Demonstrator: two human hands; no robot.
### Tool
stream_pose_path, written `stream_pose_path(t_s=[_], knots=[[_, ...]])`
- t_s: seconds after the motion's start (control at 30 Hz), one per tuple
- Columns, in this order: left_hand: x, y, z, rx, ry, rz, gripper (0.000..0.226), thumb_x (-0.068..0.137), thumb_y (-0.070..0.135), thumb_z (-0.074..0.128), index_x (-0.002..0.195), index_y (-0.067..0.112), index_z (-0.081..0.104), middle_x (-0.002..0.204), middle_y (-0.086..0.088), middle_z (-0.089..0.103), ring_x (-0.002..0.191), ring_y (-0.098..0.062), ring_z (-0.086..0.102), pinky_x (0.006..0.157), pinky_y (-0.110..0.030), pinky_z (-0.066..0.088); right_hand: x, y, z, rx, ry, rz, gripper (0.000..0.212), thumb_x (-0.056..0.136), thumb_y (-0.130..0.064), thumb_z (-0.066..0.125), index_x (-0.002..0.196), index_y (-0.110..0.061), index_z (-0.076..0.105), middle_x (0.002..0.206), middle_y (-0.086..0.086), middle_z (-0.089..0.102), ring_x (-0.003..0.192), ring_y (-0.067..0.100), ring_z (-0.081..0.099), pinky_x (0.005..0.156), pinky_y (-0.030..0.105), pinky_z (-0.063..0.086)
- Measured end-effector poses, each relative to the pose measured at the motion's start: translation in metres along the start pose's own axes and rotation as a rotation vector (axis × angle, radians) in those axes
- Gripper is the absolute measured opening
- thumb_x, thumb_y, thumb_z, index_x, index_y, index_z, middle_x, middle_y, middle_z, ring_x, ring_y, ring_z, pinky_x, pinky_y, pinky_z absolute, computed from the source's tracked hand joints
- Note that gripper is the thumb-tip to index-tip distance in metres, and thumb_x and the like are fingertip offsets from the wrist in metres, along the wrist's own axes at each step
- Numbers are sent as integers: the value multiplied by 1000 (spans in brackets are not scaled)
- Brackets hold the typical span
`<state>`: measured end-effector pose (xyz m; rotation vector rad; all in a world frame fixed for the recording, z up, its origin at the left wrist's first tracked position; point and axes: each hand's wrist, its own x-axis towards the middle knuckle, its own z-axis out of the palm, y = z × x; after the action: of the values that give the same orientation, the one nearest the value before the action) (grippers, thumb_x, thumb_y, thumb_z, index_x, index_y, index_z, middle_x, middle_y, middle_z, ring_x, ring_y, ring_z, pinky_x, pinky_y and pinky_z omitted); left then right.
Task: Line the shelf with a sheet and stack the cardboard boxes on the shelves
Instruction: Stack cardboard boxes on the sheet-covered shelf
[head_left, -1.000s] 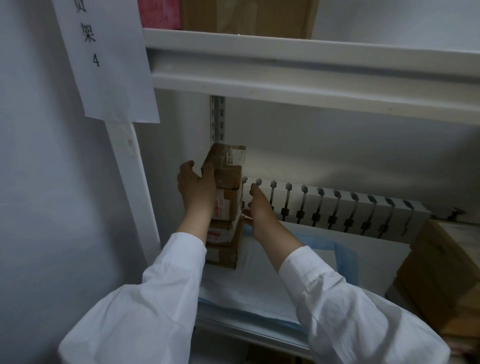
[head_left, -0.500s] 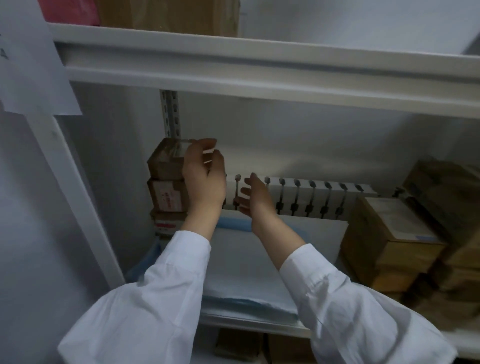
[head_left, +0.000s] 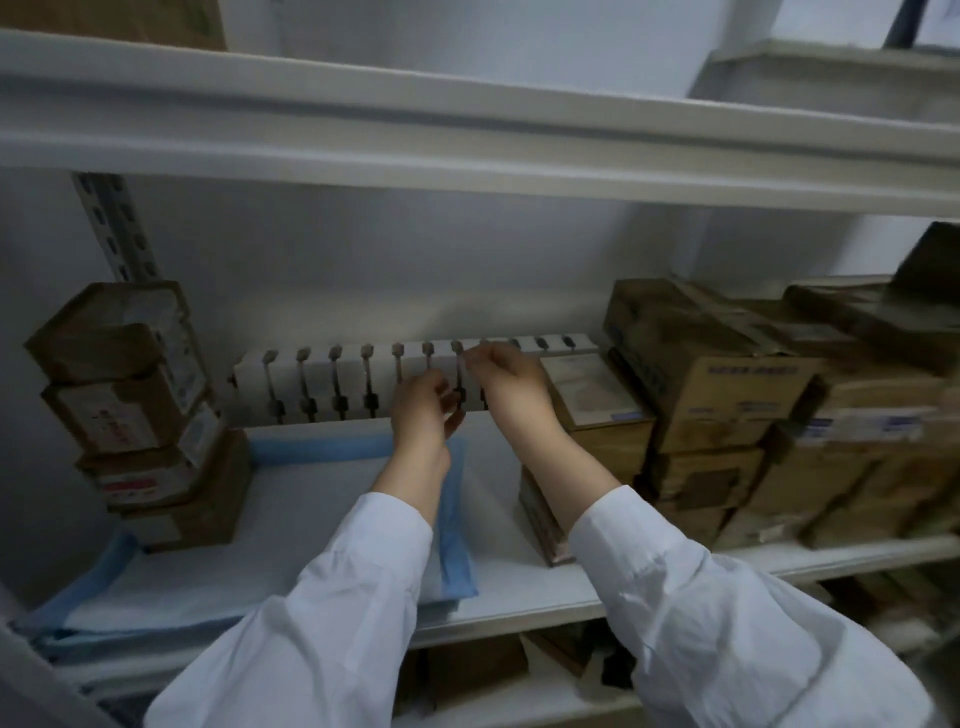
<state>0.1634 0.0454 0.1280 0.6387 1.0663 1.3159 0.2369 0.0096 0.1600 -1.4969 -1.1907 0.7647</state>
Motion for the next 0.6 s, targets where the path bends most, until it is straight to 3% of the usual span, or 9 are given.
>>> stream_pose_path(t_s=[0.07,0.17,0.23,0.33,0.4,0.47,0.53,0.6], knots=[[-3,-18,12,38,-15,-73,18,94,10,42,101,8,59,85,-7,54,71,-14,52,65,-26,47,4,9,-16,-113,35,-24,25,95,-21,45,98,-3,62,77,2,57,79,21,54,71,31,40],[-9,-41,29,127,-63,-176,34,96,18,44,126,6,52,99,-8,53,94,-21,53,81,-33,45,12,25,-39,-332,105,-33,25,91,-29,45,107,-18,62,106,5,62,99,25,59,89,42,48],[-16,-49,36,210,-109,-256,39,95,26,49,129,9,50,108,-9,50,104,-26,49,84,-36,44,14,34,-48,-438,129,-16,28,90,-33,47,113,-22,58,116,6,59,106,26,57,93,45,47],[-30,-56,47,261,-210,-399,45,91,42,52,122,10,50,102,-12,56,95,-28,53,74,-36,46,16,47,-65,-437,109,28,39,90,-44,48,124,-25,52,129,7,51,119,26,49,101,46,42],[-36,-60,52,241,-265,-473,51,87,51,53,118,10,50,108,-15,59,103,-33,54,83,-42,47,16,52,-73,-357,89,11,39,91,-42,50,125,-23,52,131,6,50,119,24,49,98,39,43],[-37,-64,55,224,-279,-516,68,82,59,55,129,12,44,126,-17,53,117,-37,48,97,-50,42,14,52,-81,-268,84,-33,37,93,-35,51,126,-20,53,133,5,48,116,18,49,87,28,42],[-37,-67,58,211,-256,-533,80,77,65,56,135,13,39,133,-17,48,121,-39,45,102,-55,38,10,52,-86,-183,86,-88,34,94,-30,50,125,-17,55,132,6,50,110,13,49,83,26,40],[-37,-67,59,213,-233,-513,76,78,63,58,132,12,38,128,-17,50,120,-38,45,101,-54,39,10,54,-88,-133,99,-134,30,94,-26,50,121,-16,57,128,7,54,109,14,53,86,29,44]])
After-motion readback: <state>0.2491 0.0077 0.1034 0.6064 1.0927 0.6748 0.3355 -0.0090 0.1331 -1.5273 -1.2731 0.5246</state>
